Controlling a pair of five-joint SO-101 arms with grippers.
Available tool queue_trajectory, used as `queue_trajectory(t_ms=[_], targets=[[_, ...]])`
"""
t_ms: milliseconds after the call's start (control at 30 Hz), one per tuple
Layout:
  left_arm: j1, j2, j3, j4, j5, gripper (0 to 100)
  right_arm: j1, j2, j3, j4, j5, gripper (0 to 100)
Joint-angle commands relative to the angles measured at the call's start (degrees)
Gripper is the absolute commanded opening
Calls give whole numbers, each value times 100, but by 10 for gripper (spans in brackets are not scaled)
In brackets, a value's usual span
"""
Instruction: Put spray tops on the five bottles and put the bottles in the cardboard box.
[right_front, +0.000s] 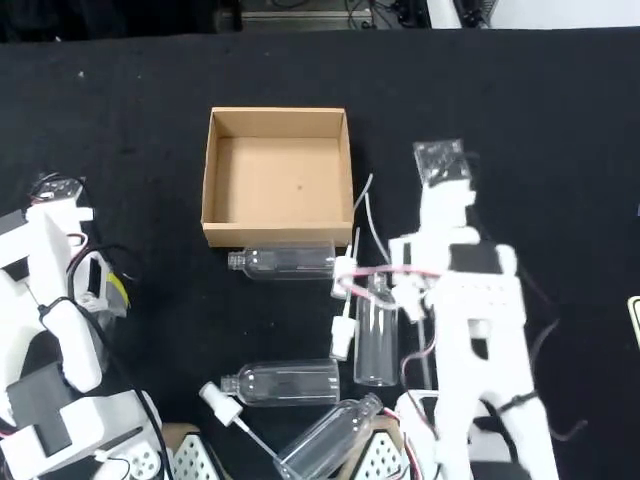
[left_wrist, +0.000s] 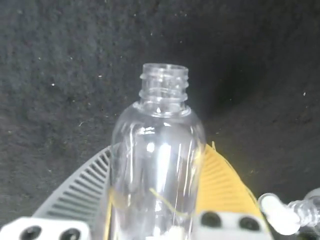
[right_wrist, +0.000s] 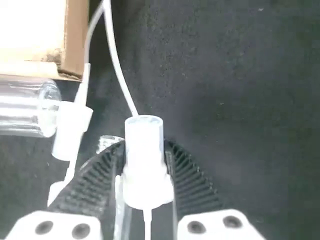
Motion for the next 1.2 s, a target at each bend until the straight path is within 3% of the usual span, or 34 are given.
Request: queue_trajectory(t_ms=[0,267,433,600,800,1033,1167], targets=[[-374,35,-286,97,-905,130,-132,-716,602,-554,-440,11],[-1560,598,-523,123,-3130,139,-158,-1578,1279,-598,-440,11],[-1798,677,-927,730,-4211,198,-158,-2044,1525,-598,-440,11],[-1763,659,-1446,1169,-4747,363,-158,-2334,1684,-598,-413,11],[-1481,686,-2167,1407,-4756,320,-158,-2360,1710,-598,-422,11],[-1473,624,-1622,1415,-4800,315,-158,-2352,1710,-598,-413,11],[-1631,554,-1490,1916,-5591,315,-158,-2352,1710,-598,-404,11]])
